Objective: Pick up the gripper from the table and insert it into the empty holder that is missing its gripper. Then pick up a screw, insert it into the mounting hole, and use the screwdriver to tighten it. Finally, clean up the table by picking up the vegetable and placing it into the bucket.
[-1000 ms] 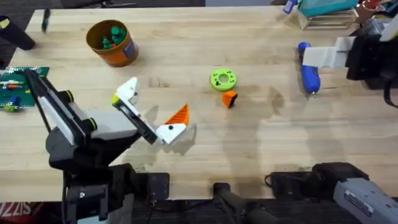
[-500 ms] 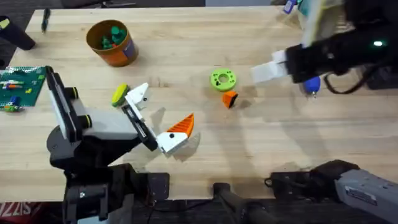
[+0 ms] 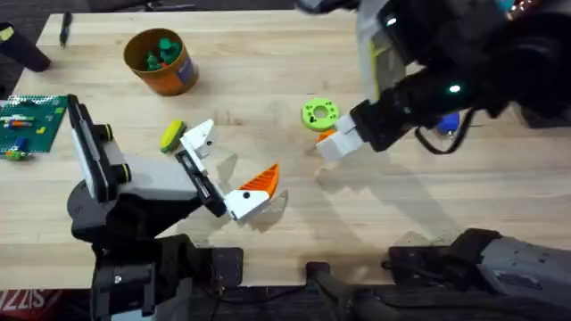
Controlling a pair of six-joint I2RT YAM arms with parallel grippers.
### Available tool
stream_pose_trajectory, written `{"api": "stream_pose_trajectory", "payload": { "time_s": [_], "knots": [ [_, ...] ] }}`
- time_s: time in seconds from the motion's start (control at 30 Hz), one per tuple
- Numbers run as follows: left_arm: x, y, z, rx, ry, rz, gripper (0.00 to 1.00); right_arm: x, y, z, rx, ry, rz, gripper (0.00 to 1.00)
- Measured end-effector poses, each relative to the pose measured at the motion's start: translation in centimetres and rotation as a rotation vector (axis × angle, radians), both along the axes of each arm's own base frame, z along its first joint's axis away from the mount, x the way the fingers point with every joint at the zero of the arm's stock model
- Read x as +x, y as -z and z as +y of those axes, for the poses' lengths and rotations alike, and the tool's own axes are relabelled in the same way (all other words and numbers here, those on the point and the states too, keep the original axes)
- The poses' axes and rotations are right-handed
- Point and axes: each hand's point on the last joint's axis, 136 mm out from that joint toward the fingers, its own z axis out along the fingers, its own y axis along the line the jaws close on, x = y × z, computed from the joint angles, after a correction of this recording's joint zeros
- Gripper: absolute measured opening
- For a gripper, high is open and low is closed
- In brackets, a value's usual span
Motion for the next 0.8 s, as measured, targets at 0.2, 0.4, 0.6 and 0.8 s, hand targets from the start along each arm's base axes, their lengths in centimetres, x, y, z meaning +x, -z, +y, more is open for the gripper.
{"api": "stream_pose_trajectory", "payload": {
  "time_s": [0.2, 0.4, 0.6, 0.8],
  "knots": [
    [0.0, 0.0, 0.0, -0.002, 0.000, 0.002, 0.985, 0.1, 3.2, 0.7, -0.087, -0.024, 0.081, 0.994],
    [0.0, 0.0, 0.0, -0.002, 0.000, 0.002, 0.984, 0.7, 6.3, 0.2, -0.205, -0.021, 0.125, 0.994],
    [0.0, 0.0, 0.0, -0.002, 0.000, 0.002, 0.985, 1.5, 7.6, 0.7, -0.226, -0.022, 0.118, 0.994],
    [0.0, 0.0, 0.0, -0.002, 0.000, 0.002, 0.985, 2.5, 7.4, 1.6, -0.194, -0.024, 0.071, 0.993]
  ]
}}
